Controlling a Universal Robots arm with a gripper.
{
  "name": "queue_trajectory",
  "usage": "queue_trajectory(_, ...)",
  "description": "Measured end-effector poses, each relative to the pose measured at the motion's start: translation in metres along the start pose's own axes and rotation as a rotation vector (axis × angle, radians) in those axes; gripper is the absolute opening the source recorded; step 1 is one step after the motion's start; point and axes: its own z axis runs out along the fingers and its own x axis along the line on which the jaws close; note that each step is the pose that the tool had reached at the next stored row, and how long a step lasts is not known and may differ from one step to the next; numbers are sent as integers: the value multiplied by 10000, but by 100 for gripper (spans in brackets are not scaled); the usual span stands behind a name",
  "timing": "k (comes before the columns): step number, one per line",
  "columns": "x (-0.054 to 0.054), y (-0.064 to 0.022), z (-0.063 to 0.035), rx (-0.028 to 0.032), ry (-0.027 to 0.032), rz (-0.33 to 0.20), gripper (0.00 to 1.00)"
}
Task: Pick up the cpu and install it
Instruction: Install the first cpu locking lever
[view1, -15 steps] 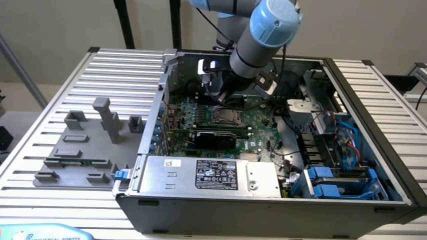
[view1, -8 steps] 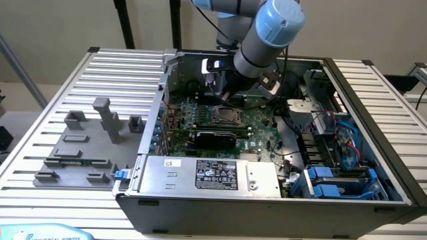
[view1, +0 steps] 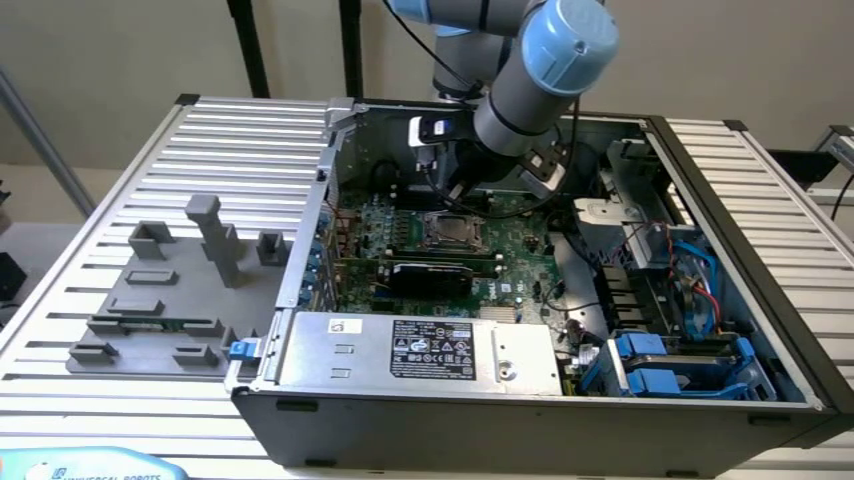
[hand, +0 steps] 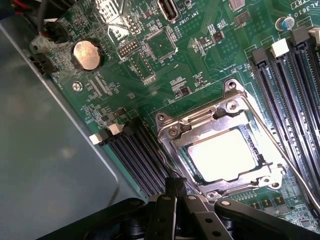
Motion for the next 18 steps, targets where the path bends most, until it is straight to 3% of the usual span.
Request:
queue_trajectory(7, -2, 10, 7, 68, -40, 14, 11)
queue_trajectory(18, 15, 78, 29, 83, -50, 21, 11)
